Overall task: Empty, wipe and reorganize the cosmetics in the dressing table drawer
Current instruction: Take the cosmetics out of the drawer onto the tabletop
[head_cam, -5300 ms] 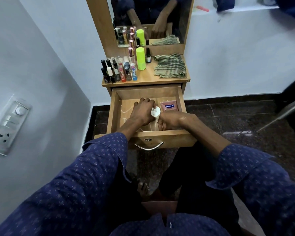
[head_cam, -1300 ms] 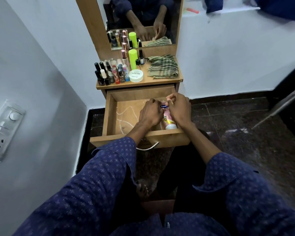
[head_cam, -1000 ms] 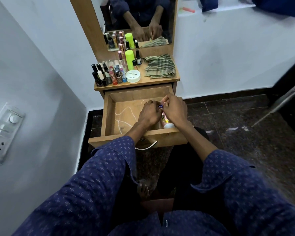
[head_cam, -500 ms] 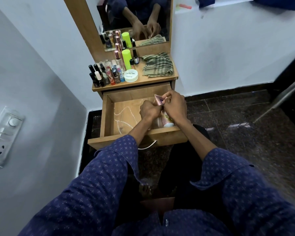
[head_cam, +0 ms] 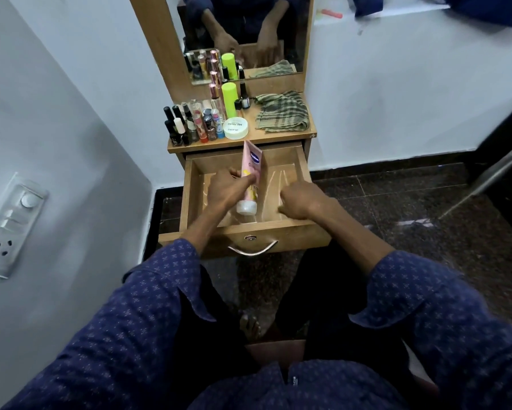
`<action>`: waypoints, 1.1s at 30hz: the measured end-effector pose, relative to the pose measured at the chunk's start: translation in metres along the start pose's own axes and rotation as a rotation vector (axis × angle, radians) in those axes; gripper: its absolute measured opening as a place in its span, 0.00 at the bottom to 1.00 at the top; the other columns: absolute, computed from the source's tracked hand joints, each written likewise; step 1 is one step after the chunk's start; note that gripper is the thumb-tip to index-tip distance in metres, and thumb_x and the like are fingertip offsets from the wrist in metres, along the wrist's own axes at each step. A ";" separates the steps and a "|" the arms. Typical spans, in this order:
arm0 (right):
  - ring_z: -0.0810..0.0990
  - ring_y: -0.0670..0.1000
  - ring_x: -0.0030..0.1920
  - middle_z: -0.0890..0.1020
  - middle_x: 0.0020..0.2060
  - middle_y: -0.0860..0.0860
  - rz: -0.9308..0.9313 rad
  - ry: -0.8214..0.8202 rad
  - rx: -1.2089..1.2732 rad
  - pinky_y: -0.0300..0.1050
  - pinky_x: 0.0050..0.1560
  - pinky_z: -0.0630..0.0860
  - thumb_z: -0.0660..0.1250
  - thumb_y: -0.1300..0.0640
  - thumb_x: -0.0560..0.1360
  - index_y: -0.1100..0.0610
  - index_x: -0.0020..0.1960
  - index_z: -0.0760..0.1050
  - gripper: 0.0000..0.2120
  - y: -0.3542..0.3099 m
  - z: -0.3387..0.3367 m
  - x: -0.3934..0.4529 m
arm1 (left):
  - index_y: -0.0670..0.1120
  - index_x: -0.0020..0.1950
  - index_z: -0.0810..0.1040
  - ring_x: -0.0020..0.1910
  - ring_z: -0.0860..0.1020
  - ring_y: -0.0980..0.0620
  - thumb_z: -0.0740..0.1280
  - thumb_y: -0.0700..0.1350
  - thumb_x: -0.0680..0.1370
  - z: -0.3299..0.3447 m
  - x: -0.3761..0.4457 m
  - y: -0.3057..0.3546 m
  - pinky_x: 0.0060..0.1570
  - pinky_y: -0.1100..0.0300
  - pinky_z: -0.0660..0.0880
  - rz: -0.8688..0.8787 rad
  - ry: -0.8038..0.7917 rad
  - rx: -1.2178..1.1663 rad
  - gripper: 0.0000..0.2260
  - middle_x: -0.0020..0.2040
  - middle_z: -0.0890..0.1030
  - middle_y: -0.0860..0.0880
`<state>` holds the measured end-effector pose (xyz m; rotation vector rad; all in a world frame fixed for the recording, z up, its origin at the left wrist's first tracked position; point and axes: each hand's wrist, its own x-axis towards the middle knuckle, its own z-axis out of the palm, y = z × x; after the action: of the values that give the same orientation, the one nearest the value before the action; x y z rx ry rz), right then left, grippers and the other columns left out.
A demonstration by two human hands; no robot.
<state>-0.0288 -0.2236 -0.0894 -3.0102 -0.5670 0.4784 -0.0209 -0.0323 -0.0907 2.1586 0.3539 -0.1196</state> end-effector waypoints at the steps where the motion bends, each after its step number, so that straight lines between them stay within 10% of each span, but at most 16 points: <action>1: 0.81 0.57 0.50 0.81 0.52 0.56 -0.014 -0.157 -0.018 0.49 0.48 0.74 0.66 0.46 0.83 0.58 0.55 0.79 0.14 -0.001 -0.002 0.003 | 0.49 0.55 0.80 0.45 0.83 0.54 0.75 0.51 0.77 -0.011 -0.003 -0.004 0.43 0.57 0.81 0.019 -0.037 -0.012 0.10 0.51 0.84 0.50; 7: 0.81 0.55 0.43 0.81 0.43 0.53 -0.058 -0.491 0.112 0.47 0.41 0.76 0.61 0.44 0.84 0.58 0.49 0.78 0.18 -0.032 0.000 0.035 | 0.45 0.63 0.79 0.50 0.81 0.56 0.76 0.47 0.77 -0.046 -0.012 -0.039 0.44 0.64 0.76 0.094 -0.053 -0.060 0.17 0.54 0.82 0.51; 16: 0.72 0.46 0.32 0.78 0.37 0.51 -0.237 -0.404 0.752 0.39 0.32 0.68 0.69 0.54 0.82 0.57 0.47 0.79 0.08 -0.101 0.026 0.059 | 0.41 0.60 0.82 0.56 0.85 0.48 0.74 0.41 0.78 -0.063 -0.018 -0.060 0.58 0.47 0.83 0.081 0.153 -0.323 0.12 0.57 0.85 0.46; 21: 0.83 0.50 0.39 0.83 0.45 0.55 -0.169 -0.165 0.974 0.40 0.37 0.81 0.74 0.59 0.79 0.60 0.60 0.77 0.12 -0.090 0.009 0.052 | 0.42 0.61 0.82 0.53 0.83 0.50 0.75 0.41 0.77 -0.062 -0.022 -0.049 0.56 0.47 0.83 0.176 0.163 -0.279 0.14 0.54 0.84 0.48; 26: 0.82 0.52 0.49 0.82 0.50 0.50 -0.150 0.243 0.907 0.44 0.47 0.78 0.79 0.54 0.73 0.55 0.61 0.72 0.22 -0.063 -0.019 0.048 | 0.44 0.64 0.82 0.46 0.79 0.60 0.79 0.46 0.75 -0.050 -0.031 -0.025 0.43 0.72 0.75 0.318 0.226 -0.243 0.19 0.49 0.82 0.53; 33: 0.84 0.47 0.46 0.82 0.52 0.48 -0.133 0.588 0.959 0.41 0.44 0.83 0.81 0.51 0.71 0.53 0.66 0.73 0.28 -0.031 -0.061 0.048 | 0.46 0.68 0.79 0.54 0.81 0.59 0.76 0.48 0.78 -0.044 -0.022 0.041 0.51 0.65 0.80 0.448 0.250 -0.278 0.20 0.58 0.83 0.51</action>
<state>0.0213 -0.1762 -0.0424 -2.0177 -0.3354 -0.1398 -0.0314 -0.0229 -0.0284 1.9255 0.0172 0.4303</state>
